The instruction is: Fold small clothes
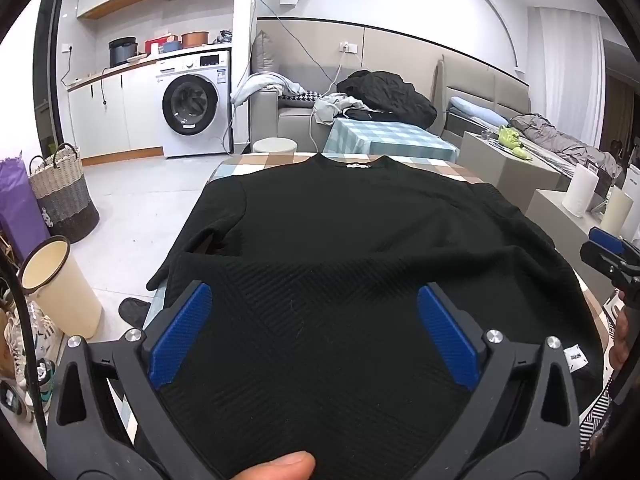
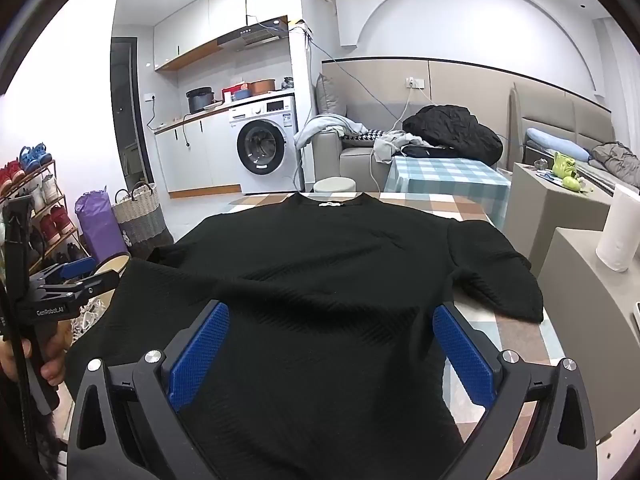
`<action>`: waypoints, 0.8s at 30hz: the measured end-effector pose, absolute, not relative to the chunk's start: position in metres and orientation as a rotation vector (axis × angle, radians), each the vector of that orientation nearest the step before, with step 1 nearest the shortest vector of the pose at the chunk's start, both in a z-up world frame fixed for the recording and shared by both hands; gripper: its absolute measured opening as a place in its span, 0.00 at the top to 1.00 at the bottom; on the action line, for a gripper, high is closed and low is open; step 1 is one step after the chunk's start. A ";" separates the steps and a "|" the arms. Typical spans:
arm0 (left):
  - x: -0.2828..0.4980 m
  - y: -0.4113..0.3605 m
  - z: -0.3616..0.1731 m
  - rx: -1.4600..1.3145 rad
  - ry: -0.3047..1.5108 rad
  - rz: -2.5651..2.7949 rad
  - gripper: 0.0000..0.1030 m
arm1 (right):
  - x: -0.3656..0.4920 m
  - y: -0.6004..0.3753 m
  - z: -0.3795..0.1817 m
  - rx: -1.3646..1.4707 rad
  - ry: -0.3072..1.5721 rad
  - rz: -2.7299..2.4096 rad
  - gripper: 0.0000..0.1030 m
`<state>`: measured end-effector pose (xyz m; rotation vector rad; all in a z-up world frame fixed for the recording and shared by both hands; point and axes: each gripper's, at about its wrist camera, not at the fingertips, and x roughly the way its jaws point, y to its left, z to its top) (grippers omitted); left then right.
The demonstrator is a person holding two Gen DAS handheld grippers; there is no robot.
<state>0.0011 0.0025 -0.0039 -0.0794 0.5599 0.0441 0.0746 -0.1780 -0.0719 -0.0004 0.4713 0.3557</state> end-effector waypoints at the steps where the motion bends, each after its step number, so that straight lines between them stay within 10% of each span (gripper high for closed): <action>1: 0.001 0.002 -0.004 -0.079 0.560 0.045 0.01 | 0.074 -0.178 -0.071 0.000 0.471 0.353 0.00; 24: 0.003 0.005 -0.005 -0.081 0.572 0.046 0.01 | 0.078 -0.181 -0.072 0.012 0.474 0.349 0.00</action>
